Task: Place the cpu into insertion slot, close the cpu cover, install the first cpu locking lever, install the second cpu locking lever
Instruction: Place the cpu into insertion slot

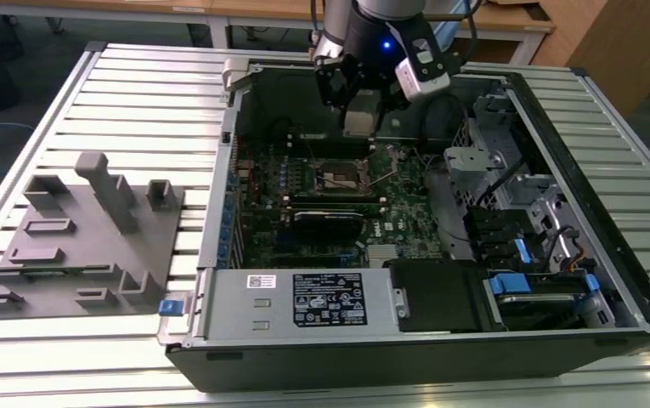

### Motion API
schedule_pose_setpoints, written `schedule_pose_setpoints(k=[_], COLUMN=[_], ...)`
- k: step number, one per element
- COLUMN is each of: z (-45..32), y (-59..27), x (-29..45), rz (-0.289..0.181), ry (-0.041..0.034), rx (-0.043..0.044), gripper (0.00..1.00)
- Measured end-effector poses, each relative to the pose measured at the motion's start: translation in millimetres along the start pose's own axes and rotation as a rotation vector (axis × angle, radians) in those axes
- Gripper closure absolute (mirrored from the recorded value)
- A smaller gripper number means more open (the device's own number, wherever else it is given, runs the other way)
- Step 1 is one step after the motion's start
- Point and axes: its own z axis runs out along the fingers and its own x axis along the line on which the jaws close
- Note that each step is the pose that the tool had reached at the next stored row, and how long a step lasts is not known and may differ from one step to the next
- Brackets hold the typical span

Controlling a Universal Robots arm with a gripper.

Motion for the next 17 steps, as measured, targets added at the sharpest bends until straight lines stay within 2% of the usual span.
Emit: schedule_pose_setpoints(k=[17], z=[3.5], y=[-0.3], x=[0.0], rz=[0.000], ry=[0.0000], rx=[0.0000], gripper=[0.46])
